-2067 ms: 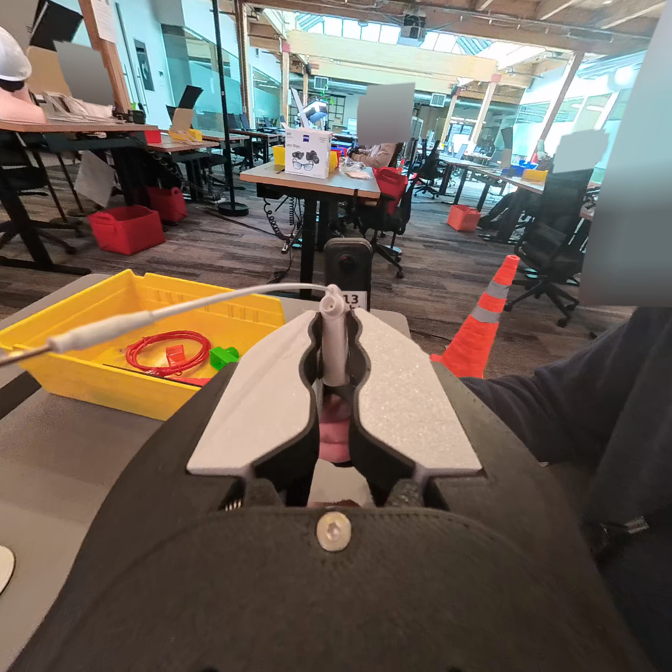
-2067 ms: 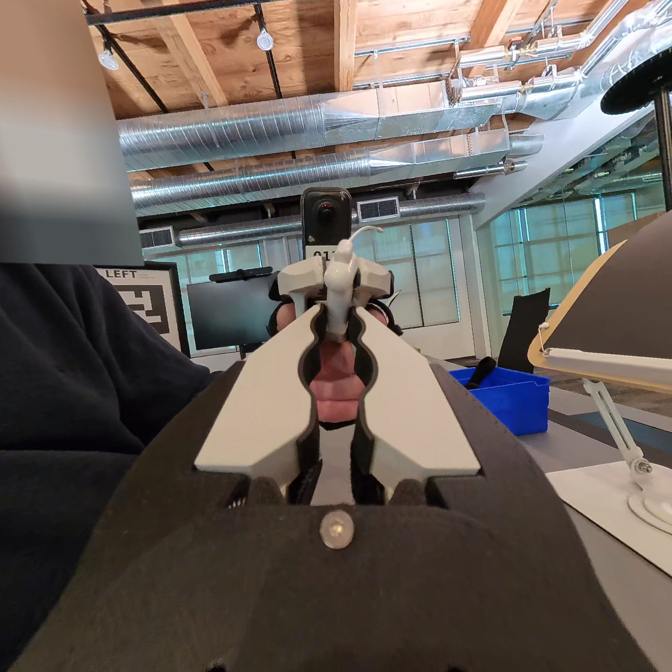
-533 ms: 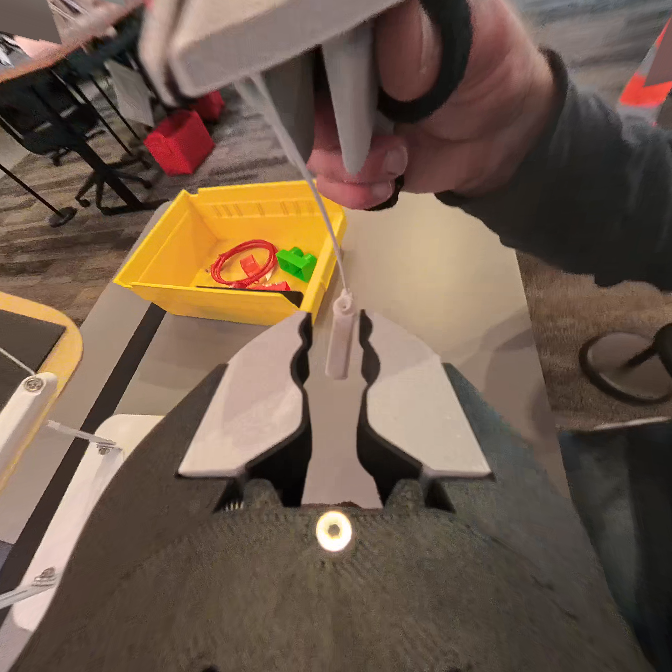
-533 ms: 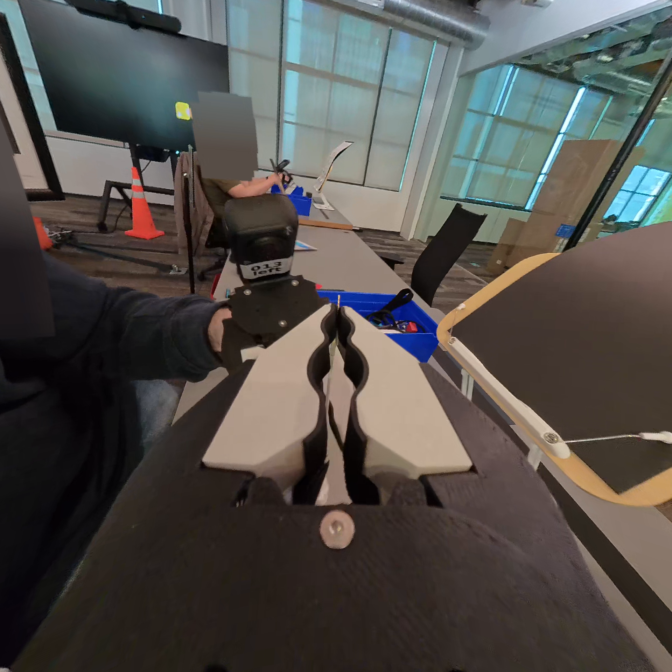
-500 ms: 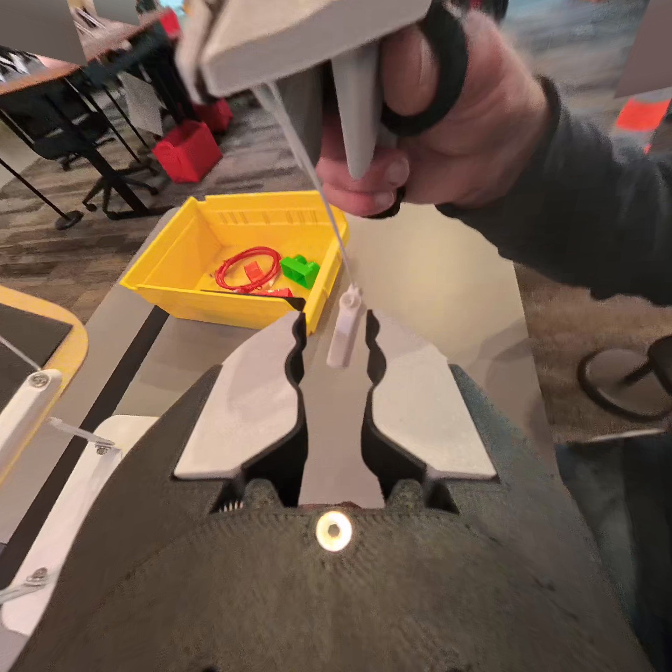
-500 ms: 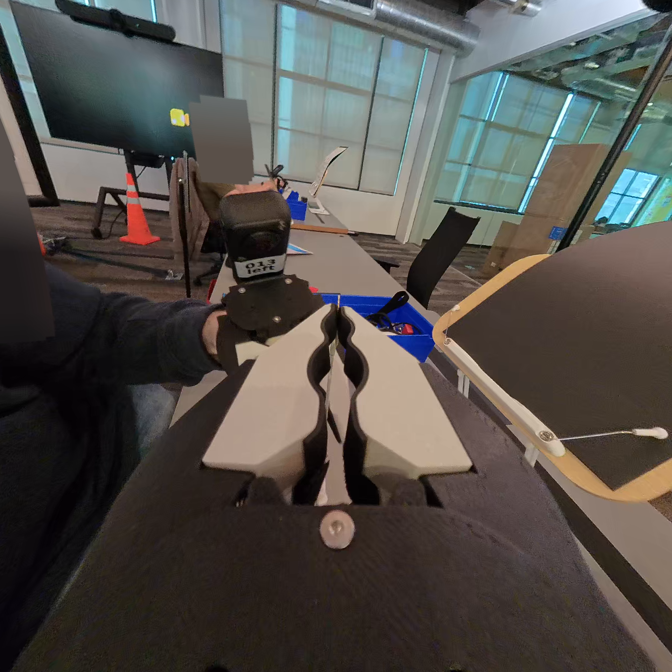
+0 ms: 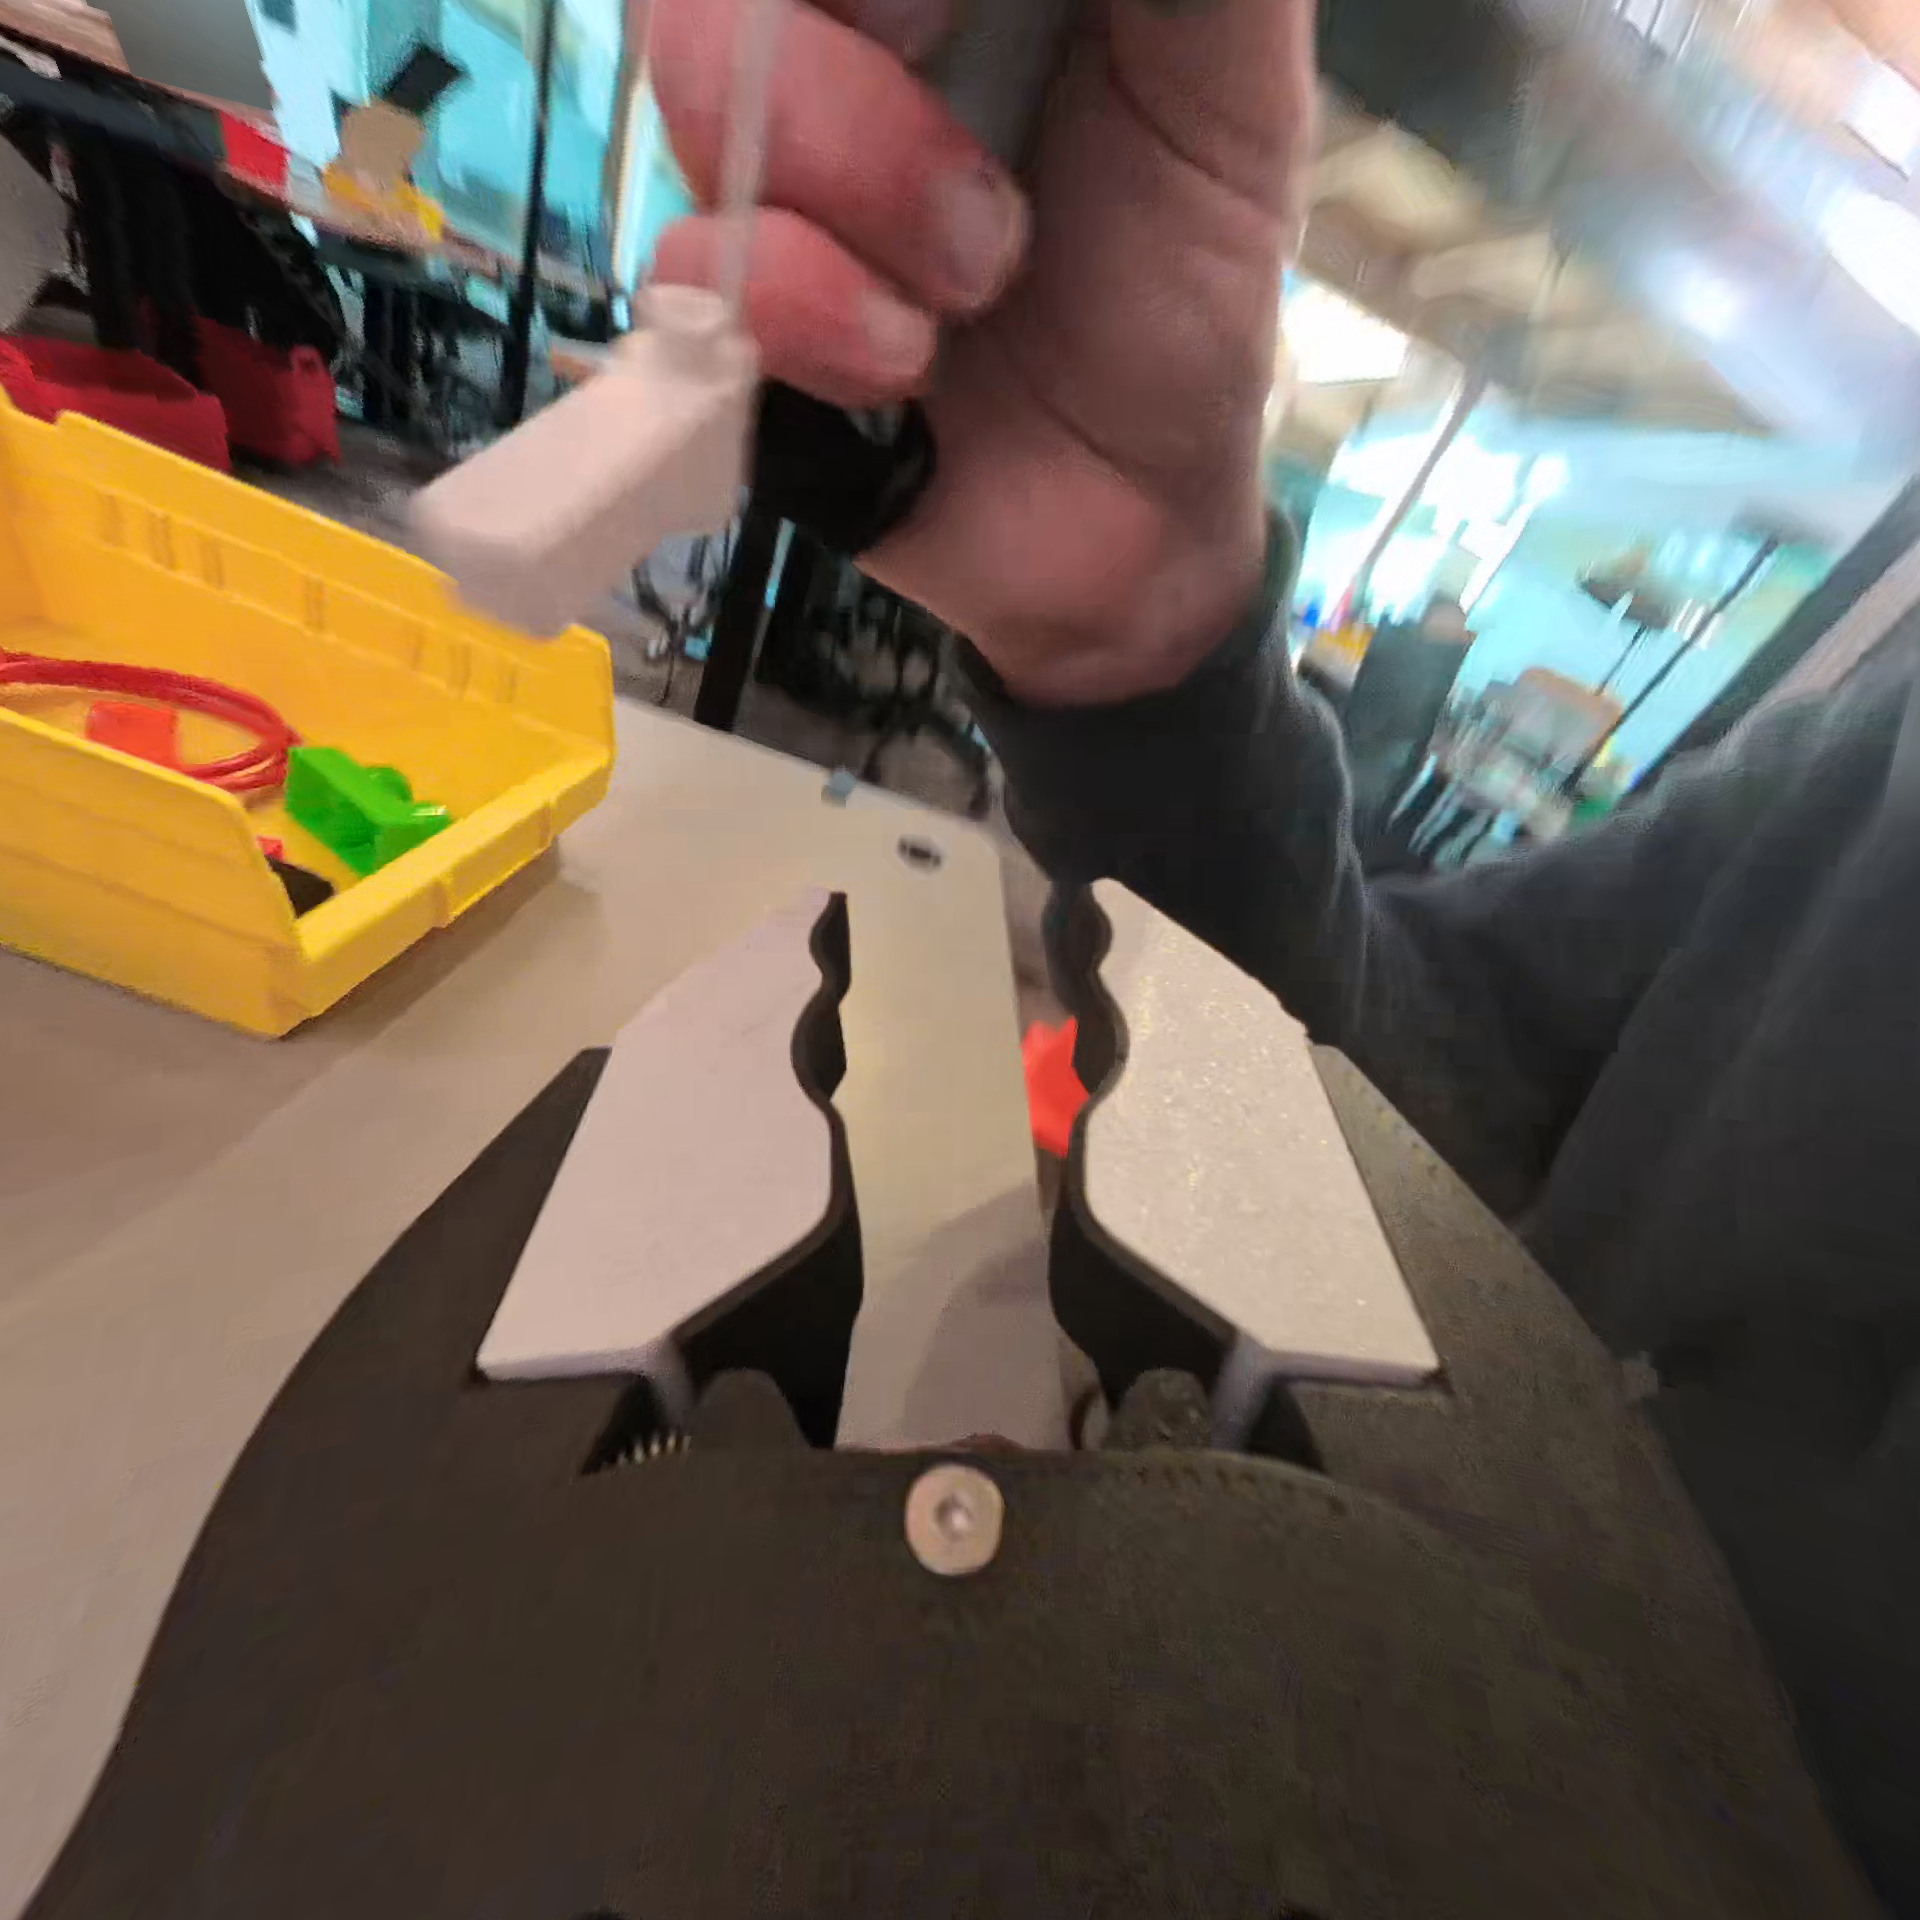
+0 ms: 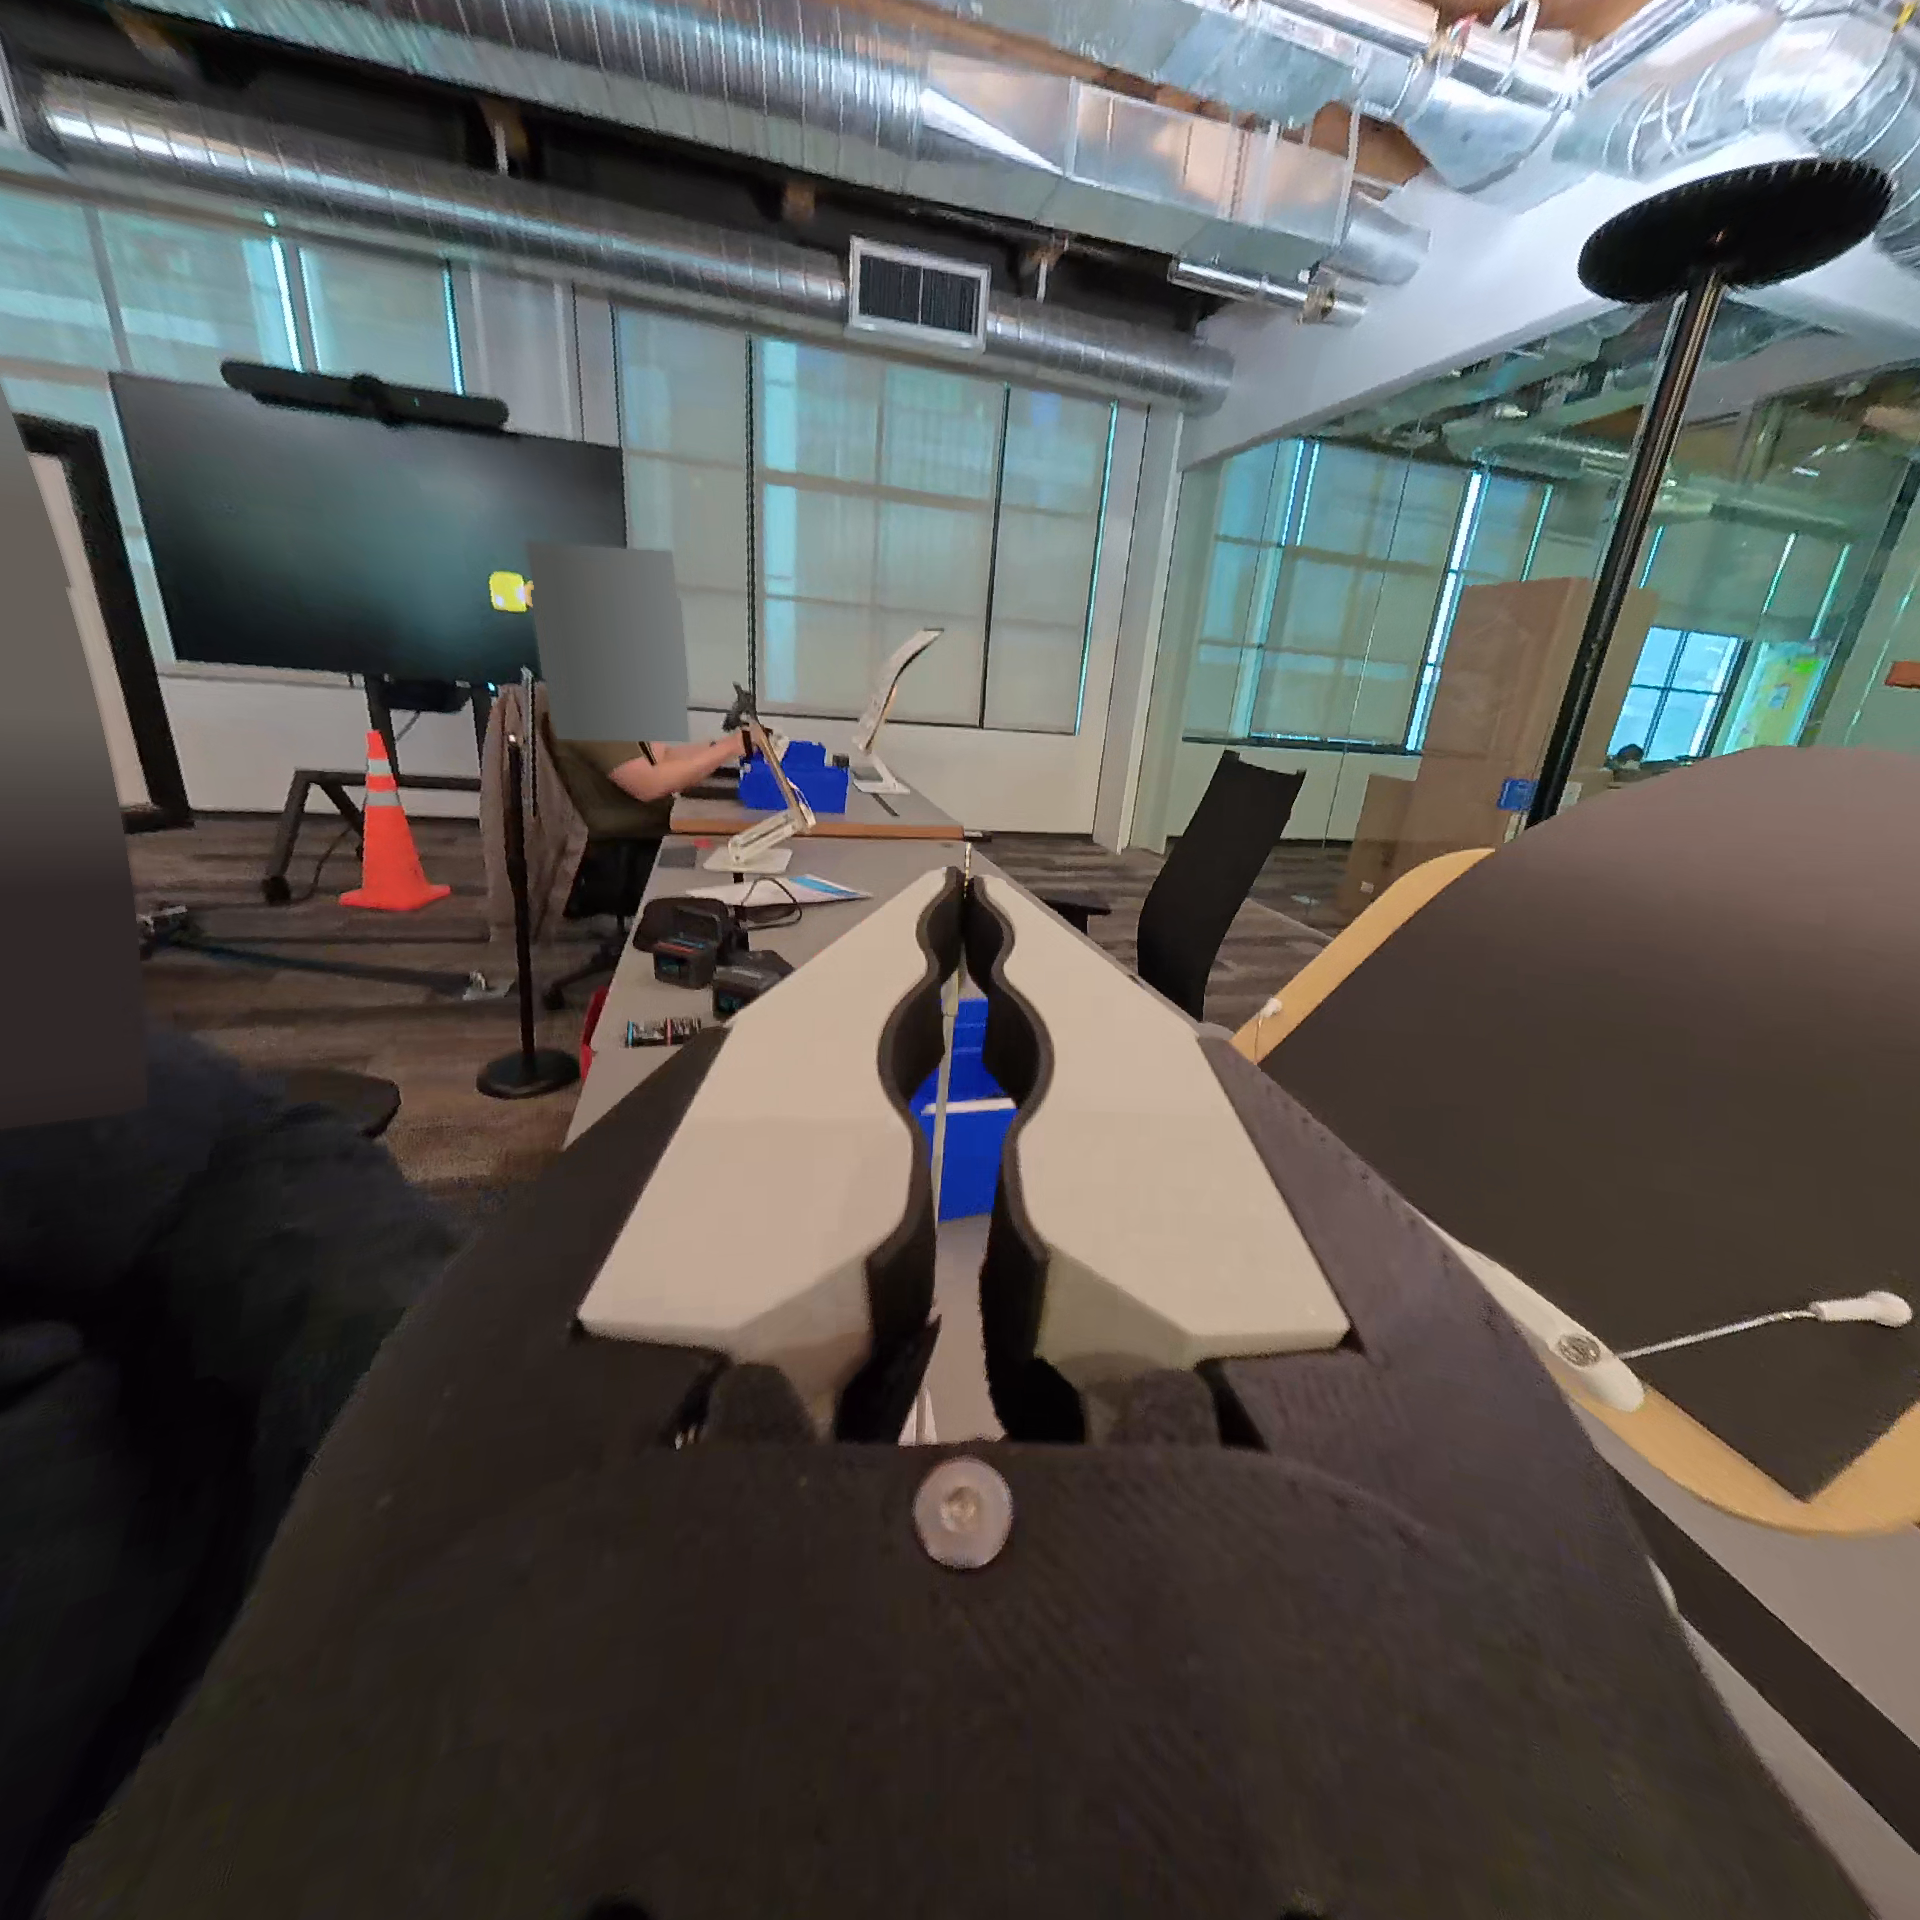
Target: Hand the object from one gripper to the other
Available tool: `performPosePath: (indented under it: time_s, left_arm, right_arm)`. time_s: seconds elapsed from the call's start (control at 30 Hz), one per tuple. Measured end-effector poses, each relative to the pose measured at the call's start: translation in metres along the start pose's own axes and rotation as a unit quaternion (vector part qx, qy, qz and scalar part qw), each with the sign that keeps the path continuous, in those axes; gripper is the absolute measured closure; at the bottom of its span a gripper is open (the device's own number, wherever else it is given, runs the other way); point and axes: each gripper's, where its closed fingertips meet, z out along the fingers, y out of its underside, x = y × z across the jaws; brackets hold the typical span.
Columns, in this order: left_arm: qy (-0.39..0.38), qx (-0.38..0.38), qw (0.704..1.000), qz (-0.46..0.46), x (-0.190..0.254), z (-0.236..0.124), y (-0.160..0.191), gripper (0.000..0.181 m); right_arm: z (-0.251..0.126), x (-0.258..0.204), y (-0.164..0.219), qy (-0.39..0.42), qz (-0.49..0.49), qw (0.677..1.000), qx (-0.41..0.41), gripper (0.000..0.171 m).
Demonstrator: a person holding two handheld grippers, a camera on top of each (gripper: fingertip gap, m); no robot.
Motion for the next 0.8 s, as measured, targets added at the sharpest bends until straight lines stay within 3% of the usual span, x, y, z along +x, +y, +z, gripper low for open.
performPosePath:
  time_s: [0.1, 0.17, 0.3, 0.5, 0.8]
  left_arm:
    - [0.024, 0.143, 0.989, -0.039, -0.005, 0.001, -0.027, 0.136]
    - [0.044, 0.188, 0.980, -0.052, -0.003, 0.001, -0.041, 0.131]
    - [0.074, 0.280, 0.954, -0.077, -0.002, -0.018, -0.069, 0.137]
    - [0.066, 0.307, 0.944, -0.101, -0.013, -0.020, -0.073, 0.154]
    - [0.060, 0.311, 0.941, -0.124, -0.025, -0.015, -0.067, 0.142]
  right_arm:
    - [0.001, -0.003, -0.004, 0.000, 0.009, 1.000, 0.019, 0.171]
    - [-0.001, -0.003, -0.006, 0.002, 0.018, 0.999, 0.033, 0.171]
    - [-0.006, 0.003, -0.010, 0.006, 0.034, 0.998, 0.060, 0.171]
    - [-0.010, 0.006, -0.009, 0.010, 0.047, 0.996, 0.077, 0.171]
    - [-0.010, 0.005, -0.010, 0.011, 0.054, 0.995, 0.086, 0.171]
